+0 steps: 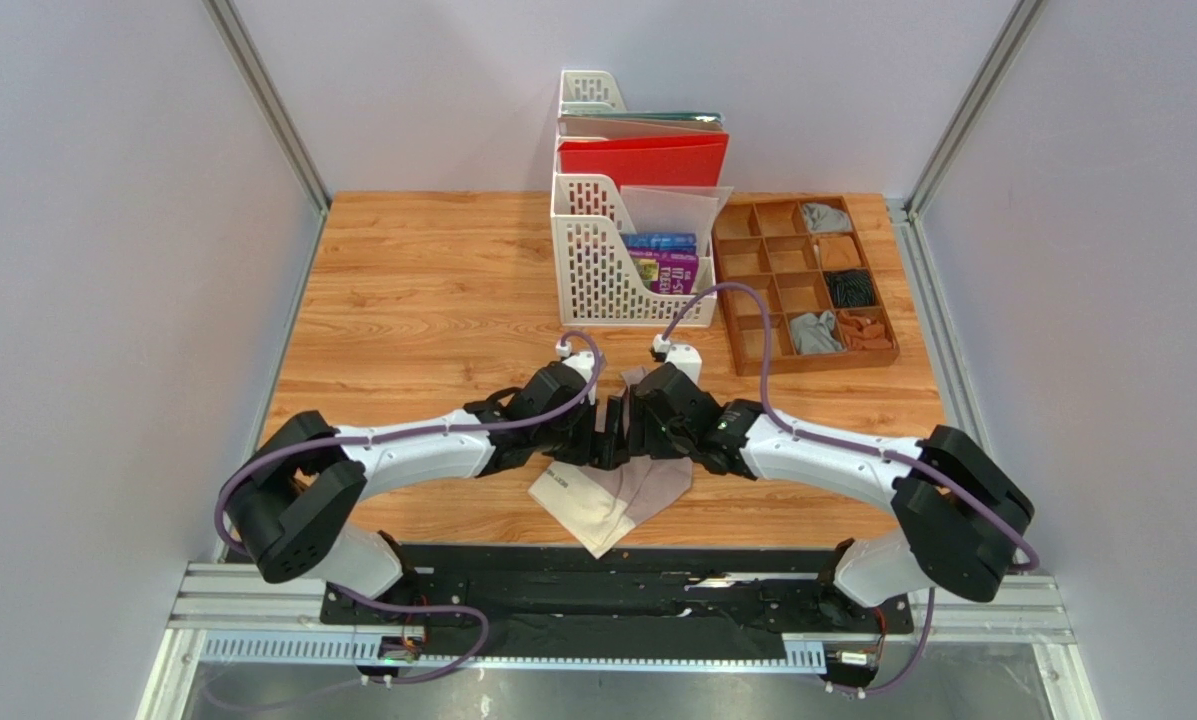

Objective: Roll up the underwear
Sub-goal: Fold the underwear at the center of the board.

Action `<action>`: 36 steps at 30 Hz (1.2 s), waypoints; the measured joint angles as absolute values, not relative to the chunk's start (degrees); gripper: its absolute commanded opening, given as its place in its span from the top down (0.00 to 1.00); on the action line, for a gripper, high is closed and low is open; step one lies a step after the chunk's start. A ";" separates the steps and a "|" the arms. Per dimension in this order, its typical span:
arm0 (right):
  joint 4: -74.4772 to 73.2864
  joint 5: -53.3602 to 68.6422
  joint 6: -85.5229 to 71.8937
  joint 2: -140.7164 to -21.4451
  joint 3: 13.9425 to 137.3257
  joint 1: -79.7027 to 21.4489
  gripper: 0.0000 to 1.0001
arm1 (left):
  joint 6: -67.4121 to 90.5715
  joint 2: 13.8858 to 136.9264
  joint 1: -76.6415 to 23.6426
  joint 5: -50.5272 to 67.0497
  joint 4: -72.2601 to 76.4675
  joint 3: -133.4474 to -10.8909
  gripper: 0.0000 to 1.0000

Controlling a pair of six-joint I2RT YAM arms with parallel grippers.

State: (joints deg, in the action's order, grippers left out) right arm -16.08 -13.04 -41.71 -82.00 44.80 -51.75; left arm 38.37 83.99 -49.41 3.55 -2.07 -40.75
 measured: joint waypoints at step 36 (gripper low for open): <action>-23.51 -17.28 -43.83 -75.40 37.21 -52.84 0.55 | 43.22 86.39 -49.41 3.68 9.50 -35.59 0.13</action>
